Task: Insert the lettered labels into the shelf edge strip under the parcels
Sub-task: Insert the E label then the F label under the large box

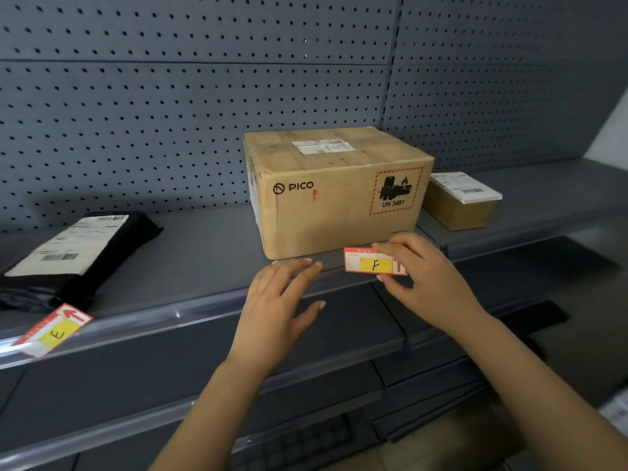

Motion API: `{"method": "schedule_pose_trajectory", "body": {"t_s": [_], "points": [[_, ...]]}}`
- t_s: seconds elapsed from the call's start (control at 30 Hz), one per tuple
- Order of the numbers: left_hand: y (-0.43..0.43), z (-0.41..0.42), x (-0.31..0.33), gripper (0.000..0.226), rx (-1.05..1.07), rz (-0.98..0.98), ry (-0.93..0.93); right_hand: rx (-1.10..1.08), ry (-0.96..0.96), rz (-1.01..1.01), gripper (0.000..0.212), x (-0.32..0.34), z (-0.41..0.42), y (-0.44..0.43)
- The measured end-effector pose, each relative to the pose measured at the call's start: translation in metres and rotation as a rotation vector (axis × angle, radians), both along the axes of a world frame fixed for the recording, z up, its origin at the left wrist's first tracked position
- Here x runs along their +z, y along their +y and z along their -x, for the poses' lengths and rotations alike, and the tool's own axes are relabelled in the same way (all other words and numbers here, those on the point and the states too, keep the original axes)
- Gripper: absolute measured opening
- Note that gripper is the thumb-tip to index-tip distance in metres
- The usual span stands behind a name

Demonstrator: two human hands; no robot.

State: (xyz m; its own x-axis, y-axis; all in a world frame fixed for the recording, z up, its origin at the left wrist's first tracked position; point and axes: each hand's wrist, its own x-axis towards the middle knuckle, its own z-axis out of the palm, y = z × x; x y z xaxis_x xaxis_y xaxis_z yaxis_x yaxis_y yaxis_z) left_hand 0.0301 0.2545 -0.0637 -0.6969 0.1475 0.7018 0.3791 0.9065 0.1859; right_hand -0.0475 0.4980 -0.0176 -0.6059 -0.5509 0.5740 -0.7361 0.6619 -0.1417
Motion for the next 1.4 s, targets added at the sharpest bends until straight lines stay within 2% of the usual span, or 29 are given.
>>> {"method": "schedule_pose_trajectory", "body": {"t_s": [0.57, 0.77, 1.0, 1.2, 1.4], "points": [[0.016, 0.077, -0.011, 0.039, -0.008, -0.051, -0.089, 0.064, -0.008, 0.071, 0.046, -0.024, 0.07, 0.0], [0.03, 0.064, -0.024, 0.026, 0.078, 0.112, 0.052, 0.155, 0.01, 0.127, 0.044, -0.028, 0.083, 0.011], [0.04, 0.062, -0.05, 0.04, 0.207, 0.123, 0.067, 0.281, -0.041, 0.129, 0.045, -0.04, 0.093, 0.022], [0.035, 0.068, -0.059, 0.038, 0.225, 0.188, 0.089, 0.366, -0.031, 0.083, 0.044, -0.04, 0.098, 0.021], [0.033, 0.07, -0.065, 0.032, 0.224, 0.259, 0.21, 0.381, 0.018, 0.019, 0.045, -0.033, 0.103, 0.019]]}}
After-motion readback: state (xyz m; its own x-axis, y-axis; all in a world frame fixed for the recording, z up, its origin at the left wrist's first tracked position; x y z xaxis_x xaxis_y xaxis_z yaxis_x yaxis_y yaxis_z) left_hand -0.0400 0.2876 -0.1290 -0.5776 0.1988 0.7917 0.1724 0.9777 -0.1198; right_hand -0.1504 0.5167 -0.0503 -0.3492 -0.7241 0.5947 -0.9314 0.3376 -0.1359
